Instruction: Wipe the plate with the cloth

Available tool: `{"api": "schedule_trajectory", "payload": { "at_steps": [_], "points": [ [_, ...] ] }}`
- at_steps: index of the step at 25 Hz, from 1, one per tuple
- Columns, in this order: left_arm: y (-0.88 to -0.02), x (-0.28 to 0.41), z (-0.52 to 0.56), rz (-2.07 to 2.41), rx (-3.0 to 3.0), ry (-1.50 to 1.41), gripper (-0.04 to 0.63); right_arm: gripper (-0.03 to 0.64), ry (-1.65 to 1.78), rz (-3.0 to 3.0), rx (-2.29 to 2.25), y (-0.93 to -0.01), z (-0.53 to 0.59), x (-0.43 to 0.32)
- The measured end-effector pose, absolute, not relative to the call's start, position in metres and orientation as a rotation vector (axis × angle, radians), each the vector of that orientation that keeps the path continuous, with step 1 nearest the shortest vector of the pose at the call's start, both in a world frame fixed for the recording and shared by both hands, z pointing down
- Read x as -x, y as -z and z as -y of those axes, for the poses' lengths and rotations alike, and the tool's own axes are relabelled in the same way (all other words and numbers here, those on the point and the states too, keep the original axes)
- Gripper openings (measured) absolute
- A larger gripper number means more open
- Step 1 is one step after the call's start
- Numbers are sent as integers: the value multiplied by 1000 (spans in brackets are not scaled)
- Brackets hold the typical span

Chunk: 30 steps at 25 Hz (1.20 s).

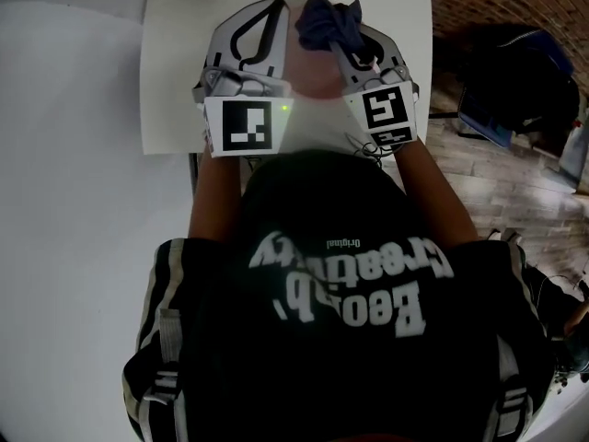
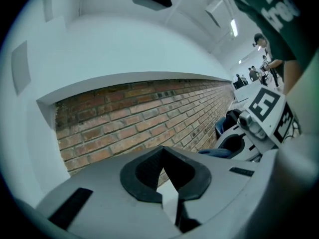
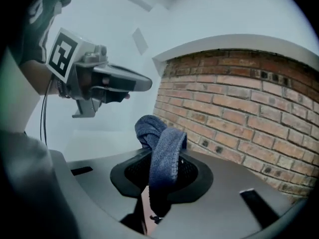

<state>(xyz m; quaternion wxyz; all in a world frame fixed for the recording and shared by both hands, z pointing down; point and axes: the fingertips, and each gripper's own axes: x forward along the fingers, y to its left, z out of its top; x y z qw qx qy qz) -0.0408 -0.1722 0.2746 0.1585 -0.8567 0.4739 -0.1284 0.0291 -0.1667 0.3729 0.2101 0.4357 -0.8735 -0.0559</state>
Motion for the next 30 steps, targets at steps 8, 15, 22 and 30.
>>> {"api": "schedule_trajectory", "payload": {
  "at_steps": [8, 15, 22, 30],
  "points": [
    [-262, 40, 175, -1202, 2514, 297, -2, 67, 192, 2427, -1459, -326, 162, -31],
    [-254, 47, 165, -1102, 2541, 240, -2, 66, 288, 2369, -1586, -304, 148, -28],
    [-239, 54, 150, -1034, 2562, 211, -2, 66, 323, 2328, -1668, -278, 131, -20],
    [-241, 53, 134, -1029, 2564, 163, -2, 58, 376, 2311, -1671, -278, 114, -22]
  ]
}}
